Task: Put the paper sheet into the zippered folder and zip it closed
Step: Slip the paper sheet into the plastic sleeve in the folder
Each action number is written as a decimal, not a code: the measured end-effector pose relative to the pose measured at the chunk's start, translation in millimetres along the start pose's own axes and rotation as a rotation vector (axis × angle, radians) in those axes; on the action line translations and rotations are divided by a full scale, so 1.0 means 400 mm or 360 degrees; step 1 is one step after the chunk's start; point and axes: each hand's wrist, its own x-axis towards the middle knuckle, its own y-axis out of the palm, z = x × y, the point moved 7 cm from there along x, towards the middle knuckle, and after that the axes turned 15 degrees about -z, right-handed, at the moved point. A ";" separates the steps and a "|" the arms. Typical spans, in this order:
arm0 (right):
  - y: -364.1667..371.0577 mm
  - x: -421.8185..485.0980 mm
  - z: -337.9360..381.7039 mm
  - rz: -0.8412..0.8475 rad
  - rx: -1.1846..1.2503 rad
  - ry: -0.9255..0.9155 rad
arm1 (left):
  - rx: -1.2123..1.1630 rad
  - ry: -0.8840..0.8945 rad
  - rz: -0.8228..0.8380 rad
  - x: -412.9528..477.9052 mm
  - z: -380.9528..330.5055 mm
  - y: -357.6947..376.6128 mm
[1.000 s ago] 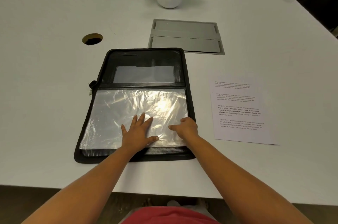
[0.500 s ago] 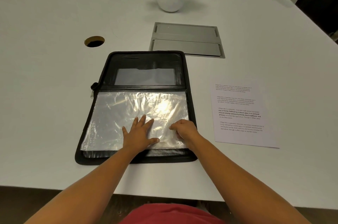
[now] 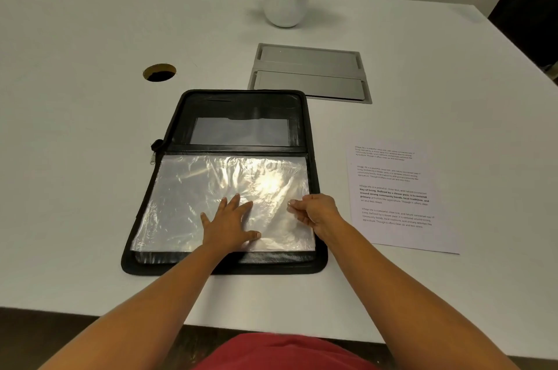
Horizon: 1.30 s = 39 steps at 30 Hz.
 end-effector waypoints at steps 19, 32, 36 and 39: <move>-0.019 0.003 0.051 -0.0055 -0.0289 -0.0544 | -0.0817 -0.0543 -0.0121 0.117 -0.190 -0.067; -0.063 0.019 0.030 -0.0114 -0.0375 -0.0611 | -0.0789 -0.0497 -0.0256 0.121 -0.177 -0.084; -0.068 0.019 0.044 -0.0223 -0.0818 -0.0841 | -0.0883 -0.0554 -0.0269 0.115 -0.164 -0.084; -0.053 -0.004 0.092 -0.0313 -0.0876 -0.1152 | -0.0920 -0.0555 -0.0264 0.111 -0.169 -0.083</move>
